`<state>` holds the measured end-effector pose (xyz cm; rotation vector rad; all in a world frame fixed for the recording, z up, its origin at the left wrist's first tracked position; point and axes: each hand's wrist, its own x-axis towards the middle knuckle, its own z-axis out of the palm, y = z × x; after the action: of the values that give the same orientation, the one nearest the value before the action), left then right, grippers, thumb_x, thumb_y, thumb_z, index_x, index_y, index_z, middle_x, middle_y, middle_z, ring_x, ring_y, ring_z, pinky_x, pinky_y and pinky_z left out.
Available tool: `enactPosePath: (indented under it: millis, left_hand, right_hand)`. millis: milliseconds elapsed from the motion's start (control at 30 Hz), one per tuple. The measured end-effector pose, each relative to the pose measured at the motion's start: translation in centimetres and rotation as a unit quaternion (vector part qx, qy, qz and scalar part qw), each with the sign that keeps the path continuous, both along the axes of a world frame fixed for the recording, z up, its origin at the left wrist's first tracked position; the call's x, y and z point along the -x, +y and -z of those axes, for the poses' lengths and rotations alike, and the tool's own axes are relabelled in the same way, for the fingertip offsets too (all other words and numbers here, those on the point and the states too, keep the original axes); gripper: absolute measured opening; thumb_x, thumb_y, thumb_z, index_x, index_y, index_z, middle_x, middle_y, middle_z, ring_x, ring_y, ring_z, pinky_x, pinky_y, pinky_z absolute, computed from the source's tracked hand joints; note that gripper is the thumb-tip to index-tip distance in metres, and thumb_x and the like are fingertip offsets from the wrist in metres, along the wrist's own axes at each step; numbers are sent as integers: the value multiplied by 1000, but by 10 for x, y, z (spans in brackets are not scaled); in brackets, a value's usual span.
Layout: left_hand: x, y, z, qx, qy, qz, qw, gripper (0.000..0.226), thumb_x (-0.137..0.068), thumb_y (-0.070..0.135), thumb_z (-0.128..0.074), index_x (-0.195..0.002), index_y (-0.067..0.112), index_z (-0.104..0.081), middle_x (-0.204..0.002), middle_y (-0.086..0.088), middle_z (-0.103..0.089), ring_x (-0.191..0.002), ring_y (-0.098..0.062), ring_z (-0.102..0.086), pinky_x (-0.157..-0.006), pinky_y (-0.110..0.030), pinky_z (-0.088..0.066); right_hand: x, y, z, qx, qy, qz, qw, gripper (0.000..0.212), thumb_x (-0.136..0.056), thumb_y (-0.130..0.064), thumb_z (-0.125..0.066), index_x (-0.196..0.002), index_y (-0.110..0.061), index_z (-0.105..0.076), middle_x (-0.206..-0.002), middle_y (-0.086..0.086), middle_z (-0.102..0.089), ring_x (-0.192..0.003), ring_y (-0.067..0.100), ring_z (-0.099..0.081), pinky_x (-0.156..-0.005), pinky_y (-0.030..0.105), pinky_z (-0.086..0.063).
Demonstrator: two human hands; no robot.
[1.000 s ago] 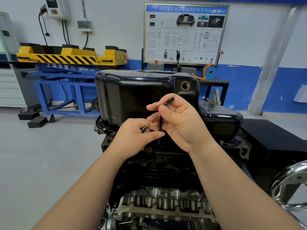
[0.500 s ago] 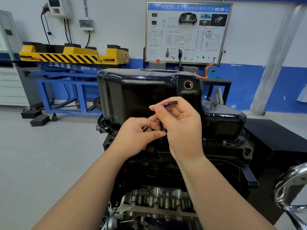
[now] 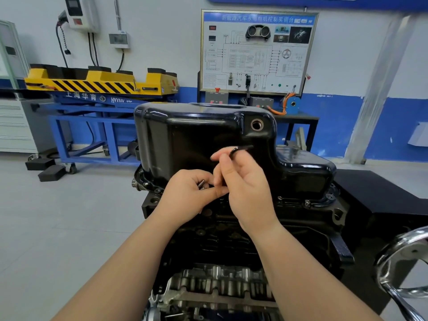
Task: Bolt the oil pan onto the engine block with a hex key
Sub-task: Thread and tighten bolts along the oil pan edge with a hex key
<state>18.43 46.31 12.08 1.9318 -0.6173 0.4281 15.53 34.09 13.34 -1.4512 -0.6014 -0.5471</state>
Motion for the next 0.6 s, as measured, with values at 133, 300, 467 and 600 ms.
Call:
enactPosePath:
  millis: [133, 300, 467, 600]
  left_hand:
    - [15, -4, 1, 122, 63, 12, 990, 20, -72, 40, -71, -62, 24, -66, -40, 7, -41, -33, -9, -37, -36, -17, -30]
    - [34, 0, 7, 517, 412, 114, 742, 30, -86, 37, -58, -77, 9, -67, -40, 4, -31, -29, -5, -30, -25, -10, -19]
    - [39, 11, 6, 612, 471, 155, 617, 53, -93, 28, -38, -59, 2, -69, -45, 1, -42, -29, -6, -38, -22, -12, -21]
    - [44, 14, 8, 666, 480, 151, 551, 52, -93, 22, -40, -60, -9, -65, -56, -6, -56, -38, -13, -52, -32, -14, -38]
  right_hand:
    - [6, 0, -14, 6, -16, -13, 1000, 27, -97, -15, -41, -82, -13, -63, -59, 2, -46, -61, 18, -47, -68, 37, -49]
    - [13, 1, -25, 115, -46, -3, 992, 25, -97, -19, -47, -80, -19, -65, -59, -19, -55, -57, 0, -52, -57, 13, -41]
    - [16, 6, -8, 248, 71, 32, 966, 17, -89, -22, -62, -81, -13, -73, -71, 3, -68, -68, 12, -62, -71, 30, -53]
    - [19, 6, -5, 270, 79, 17, 959, 11, -86, -23, -66, -80, -19, -73, -44, -16, -51, -49, -5, -52, -56, 8, -41]
